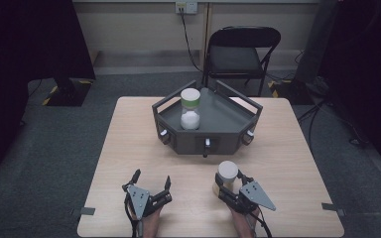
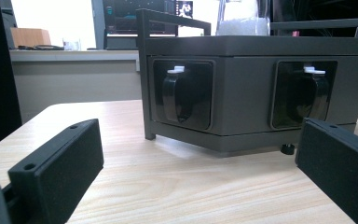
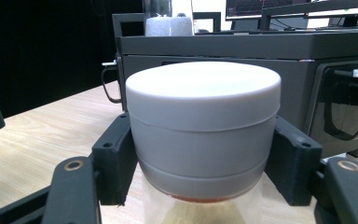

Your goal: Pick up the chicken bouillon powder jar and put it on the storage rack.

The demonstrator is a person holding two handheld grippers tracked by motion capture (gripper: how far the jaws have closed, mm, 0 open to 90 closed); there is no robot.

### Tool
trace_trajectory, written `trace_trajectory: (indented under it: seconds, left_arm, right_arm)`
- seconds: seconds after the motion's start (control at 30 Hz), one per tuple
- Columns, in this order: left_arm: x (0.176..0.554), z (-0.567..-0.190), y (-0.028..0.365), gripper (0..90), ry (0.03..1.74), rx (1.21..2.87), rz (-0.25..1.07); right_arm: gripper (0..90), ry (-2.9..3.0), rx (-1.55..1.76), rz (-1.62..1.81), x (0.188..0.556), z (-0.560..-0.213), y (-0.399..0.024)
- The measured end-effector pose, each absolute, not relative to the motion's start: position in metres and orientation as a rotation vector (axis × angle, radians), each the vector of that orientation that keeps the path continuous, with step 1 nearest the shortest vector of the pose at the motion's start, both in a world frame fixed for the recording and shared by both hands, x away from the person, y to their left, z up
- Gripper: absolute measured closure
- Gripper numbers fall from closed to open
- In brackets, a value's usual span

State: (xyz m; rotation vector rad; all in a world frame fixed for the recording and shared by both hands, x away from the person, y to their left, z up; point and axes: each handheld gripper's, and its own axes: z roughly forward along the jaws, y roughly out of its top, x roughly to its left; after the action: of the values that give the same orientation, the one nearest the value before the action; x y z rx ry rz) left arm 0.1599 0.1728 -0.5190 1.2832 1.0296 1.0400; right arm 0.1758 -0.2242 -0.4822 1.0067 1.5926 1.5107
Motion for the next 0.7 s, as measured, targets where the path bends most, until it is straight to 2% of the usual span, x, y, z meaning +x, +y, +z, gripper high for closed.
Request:
trace_trajectory:
  seconds: [0.7]
  left_arm:
    - [0.1600, -0.5189, 0.1730, 0.2, 1.029, 1.284, 1.039]
  right_arm:
    - [33.3, 1.646, 1.004, 1.519, 0.1776, -0.4722, -0.2304]
